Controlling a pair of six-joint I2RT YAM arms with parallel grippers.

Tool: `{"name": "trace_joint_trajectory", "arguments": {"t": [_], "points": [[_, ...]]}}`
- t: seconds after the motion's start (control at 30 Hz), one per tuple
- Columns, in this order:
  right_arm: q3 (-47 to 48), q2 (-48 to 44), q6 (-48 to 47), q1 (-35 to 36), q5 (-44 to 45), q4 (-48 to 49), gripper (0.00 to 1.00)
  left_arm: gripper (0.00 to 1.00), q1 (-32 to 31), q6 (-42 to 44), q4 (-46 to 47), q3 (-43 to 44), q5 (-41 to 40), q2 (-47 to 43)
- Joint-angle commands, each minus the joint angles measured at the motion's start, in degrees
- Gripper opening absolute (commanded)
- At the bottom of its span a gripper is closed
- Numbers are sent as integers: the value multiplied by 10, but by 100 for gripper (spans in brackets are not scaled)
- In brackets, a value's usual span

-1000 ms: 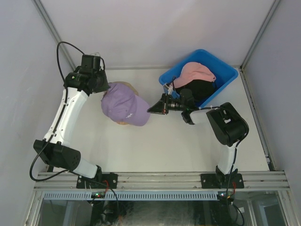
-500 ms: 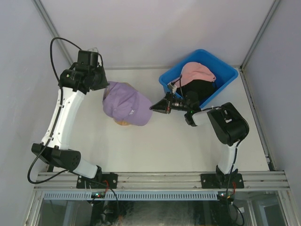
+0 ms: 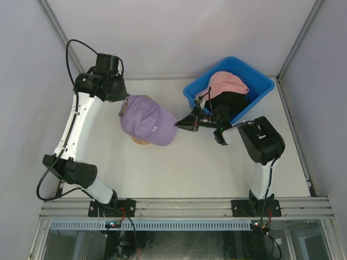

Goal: Stack the hats
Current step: Stack the hat on the hat.

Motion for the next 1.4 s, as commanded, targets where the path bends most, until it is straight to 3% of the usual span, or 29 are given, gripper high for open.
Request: {"name": "trace_joint_trajectory", "arguments": {"t": [0.0, 0.2, 0.43, 0.97, 1.37], "points": [[3, 16, 28, -16, 3, 3, 0, 0, -3, -5, 4, 44, -16, 7], [14, 33, 40, -18, 10, -20, 0, 0, -3, -7, 4, 47, -49, 28], [26, 23, 5, -18, 26, -119, 0, 0, -4, -13, 15, 43, -85, 53], [82, -31, -173, -4, 128, -441, 0, 0, -4, -21, 41, 36, -122, 113], [168, -4, -247, 14, 185, -582, 0, 0, -3, 11, 33, 11, -153, 149]]}}
